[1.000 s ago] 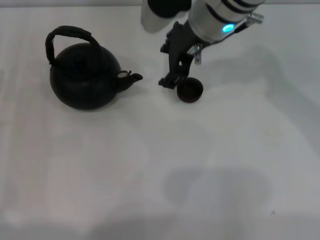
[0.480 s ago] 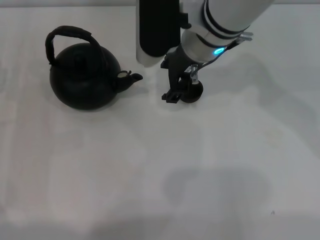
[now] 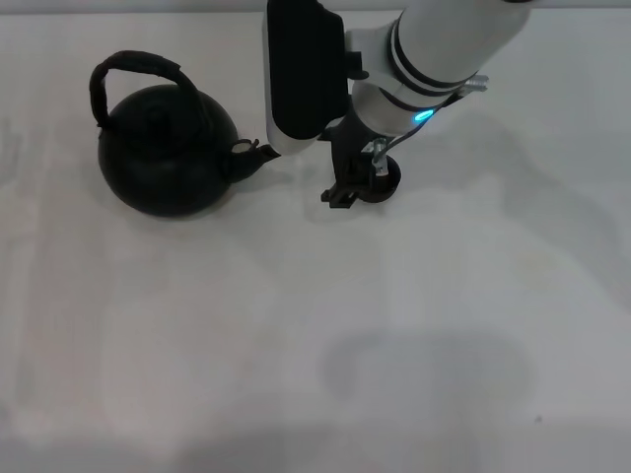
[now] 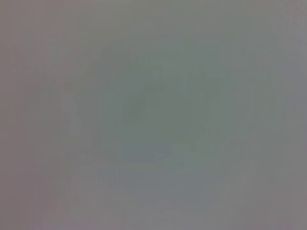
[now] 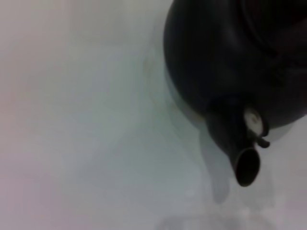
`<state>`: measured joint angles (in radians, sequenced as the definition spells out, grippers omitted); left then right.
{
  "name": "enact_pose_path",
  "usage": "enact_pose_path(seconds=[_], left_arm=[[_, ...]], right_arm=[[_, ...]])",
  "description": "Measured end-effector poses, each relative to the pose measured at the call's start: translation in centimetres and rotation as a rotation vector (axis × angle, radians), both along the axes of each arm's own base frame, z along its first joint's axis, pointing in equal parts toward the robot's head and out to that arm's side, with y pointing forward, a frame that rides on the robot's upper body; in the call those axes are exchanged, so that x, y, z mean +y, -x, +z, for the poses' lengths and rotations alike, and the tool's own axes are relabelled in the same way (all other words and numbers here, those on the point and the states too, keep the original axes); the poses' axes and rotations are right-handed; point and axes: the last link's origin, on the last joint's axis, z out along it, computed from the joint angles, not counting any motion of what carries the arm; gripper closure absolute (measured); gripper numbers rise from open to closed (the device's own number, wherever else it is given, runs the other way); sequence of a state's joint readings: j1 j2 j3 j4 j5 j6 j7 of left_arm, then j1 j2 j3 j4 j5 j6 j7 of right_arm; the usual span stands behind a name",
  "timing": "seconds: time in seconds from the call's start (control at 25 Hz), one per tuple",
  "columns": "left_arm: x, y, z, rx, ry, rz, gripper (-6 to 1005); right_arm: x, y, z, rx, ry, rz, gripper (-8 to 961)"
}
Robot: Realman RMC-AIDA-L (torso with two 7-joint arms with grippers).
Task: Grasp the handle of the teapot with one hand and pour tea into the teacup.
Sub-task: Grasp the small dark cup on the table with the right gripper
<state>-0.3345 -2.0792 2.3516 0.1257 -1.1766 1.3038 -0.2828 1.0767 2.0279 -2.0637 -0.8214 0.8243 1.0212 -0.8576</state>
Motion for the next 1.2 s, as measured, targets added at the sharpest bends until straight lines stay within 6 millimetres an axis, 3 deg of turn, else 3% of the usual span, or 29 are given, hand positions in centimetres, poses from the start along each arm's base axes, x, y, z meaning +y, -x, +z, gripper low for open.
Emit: enact_pose_path(seconds=[1.2], left_arm=[[0.1, -0.1, 0.0, -0.007, -0.005, -0.002, 137]], right_arm=[[0.7, -3.0, 0.2, -0.059, -0.059, -0.076, 143]])
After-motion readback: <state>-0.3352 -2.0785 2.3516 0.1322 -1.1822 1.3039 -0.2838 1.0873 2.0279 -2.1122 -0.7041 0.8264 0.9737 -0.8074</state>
